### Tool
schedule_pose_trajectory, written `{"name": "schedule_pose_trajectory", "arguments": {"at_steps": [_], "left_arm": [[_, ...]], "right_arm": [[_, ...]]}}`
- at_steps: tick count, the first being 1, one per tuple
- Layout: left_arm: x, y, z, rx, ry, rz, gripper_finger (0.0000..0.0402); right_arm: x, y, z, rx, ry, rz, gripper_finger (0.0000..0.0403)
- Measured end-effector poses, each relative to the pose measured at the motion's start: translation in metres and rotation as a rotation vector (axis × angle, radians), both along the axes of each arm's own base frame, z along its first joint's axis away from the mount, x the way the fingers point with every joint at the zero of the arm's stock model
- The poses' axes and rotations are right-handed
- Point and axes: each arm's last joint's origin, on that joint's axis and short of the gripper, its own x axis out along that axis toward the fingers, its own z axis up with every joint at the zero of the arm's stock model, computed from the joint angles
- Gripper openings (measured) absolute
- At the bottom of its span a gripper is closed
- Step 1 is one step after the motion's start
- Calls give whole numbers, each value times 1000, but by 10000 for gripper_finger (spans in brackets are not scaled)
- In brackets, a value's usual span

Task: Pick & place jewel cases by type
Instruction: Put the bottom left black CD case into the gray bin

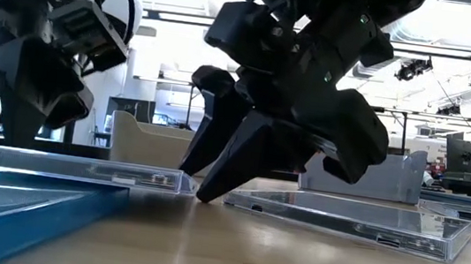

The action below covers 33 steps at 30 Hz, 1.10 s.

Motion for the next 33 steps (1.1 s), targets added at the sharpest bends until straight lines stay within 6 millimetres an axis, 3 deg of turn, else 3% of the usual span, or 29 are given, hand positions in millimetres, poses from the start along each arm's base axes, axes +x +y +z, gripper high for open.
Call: {"name": "schedule_pose_trajectory", "arguments": {"at_steps": [6,17,33], "left_arm": [[11,-6,-8,-37,-89,-39,159],[12,-5,-7,14,-139,-29,159],[15,-4,-5,21,-167,7,159]], "right_arm": [[-2,6,0,-22,-12,53,188],[-2,9,0,-65,-27,2,188],[-11,33,2,-245,-82,-12,188]]}}
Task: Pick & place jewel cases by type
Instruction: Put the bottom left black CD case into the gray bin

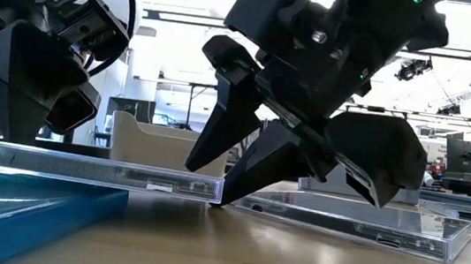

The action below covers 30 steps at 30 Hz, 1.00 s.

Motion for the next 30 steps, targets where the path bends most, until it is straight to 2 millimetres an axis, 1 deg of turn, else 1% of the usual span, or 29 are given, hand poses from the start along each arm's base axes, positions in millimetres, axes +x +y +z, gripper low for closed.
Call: {"name": "schedule_pose_trajectory", "arguments": {"at_steps": [4,9,13,15,16,17,20,22,25,30], "left_arm": [[0,1,2,6,-9,12,159],[2,2,3,21,-30,40,159],[3,2,4,36,-48,64,159],[6,3,7,55,-103,112,159],[12,3,14,53,-167,139,158],[15,4,20,43,-209,161,158],[16,4,21,44,-241,185,158],[15,3,19,48,-241,184,158],[17,2,24,33,-265,183,158],[12,2,16,42,-176,133,158]], "right_arm": [[-2,4,0,-31,-9,-8,188],[-7,7,8,-76,-7,-7,188],[-9,7,8,-70,5,-32,188],[-10,6,8,-64,12,-57,188],[-5,7,12,-39,-45,-81,188],[-5,6,16,-25,-43,-80,188],[-6,7,19,-18,-48,-84,188],[-6,7,19,-11,-48,-73,188],[-6,5,19,-16,-41,-60,188],[-5,5,19,-27,-52,-68,188]]}}
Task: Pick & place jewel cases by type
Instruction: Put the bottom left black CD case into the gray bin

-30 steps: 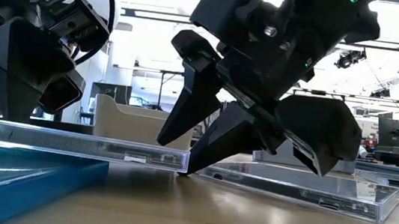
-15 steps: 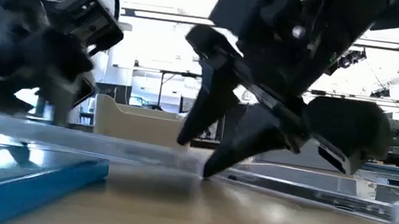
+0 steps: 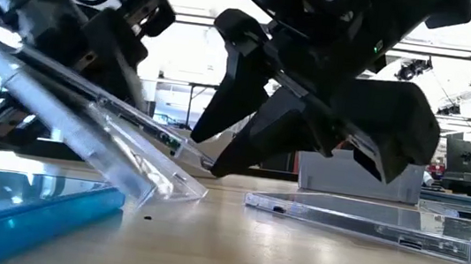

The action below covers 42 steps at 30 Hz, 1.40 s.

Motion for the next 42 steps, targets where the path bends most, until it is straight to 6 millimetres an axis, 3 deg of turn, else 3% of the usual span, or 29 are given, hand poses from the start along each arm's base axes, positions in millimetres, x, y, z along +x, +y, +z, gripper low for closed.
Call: {"name": "schedule_pose_trajectory", "arguments": {"at_steps": [13,25,33,42], "left_arm": [[-2,1,-3,78,2,-27,156],[-1,0,-2,95,-16,-38,96],[0,0,-1,120,-47,-49,120],[1,1,0,179,-88,-34,79]], "right_arm": [[-2,-3,-1,-1,14,-83,188],[-7,-7,-1,-2,30,-199,187],[-20,-9,23,-152,0,-277,187],[-44,-27,62,-327,-27,-434,187]]}}
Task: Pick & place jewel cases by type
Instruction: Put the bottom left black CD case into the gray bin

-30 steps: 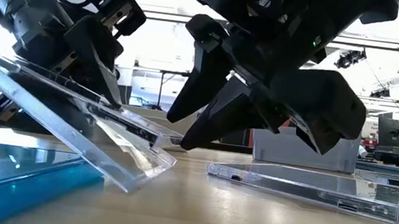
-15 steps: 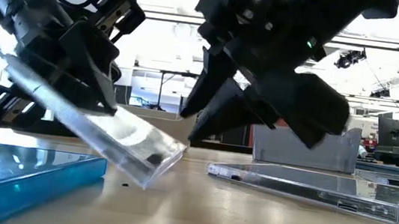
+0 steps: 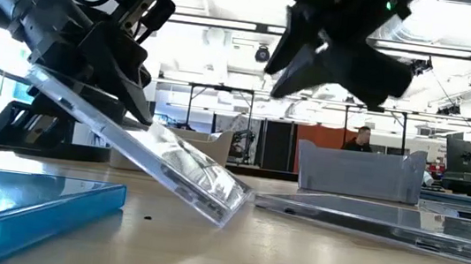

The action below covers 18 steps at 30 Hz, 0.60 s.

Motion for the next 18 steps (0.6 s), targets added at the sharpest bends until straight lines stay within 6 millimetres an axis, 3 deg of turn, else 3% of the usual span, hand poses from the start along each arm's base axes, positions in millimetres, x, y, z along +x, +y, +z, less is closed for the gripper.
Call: {"name": "schedule_pose_trajectory", "arguments": {"at_steps": [9,13,18], "left_arm": [[2,0,4,30,-51,14,21],[5,4,7,113,-118,82,16],[14,22,13,246,-212,138,16]], "right_arm": [[-23,-16,47,-85,-100,-91,187],[-37,-23,71,-120,-154,-129,187],[-55,-31,99,-84,-270,-185,187]]}}
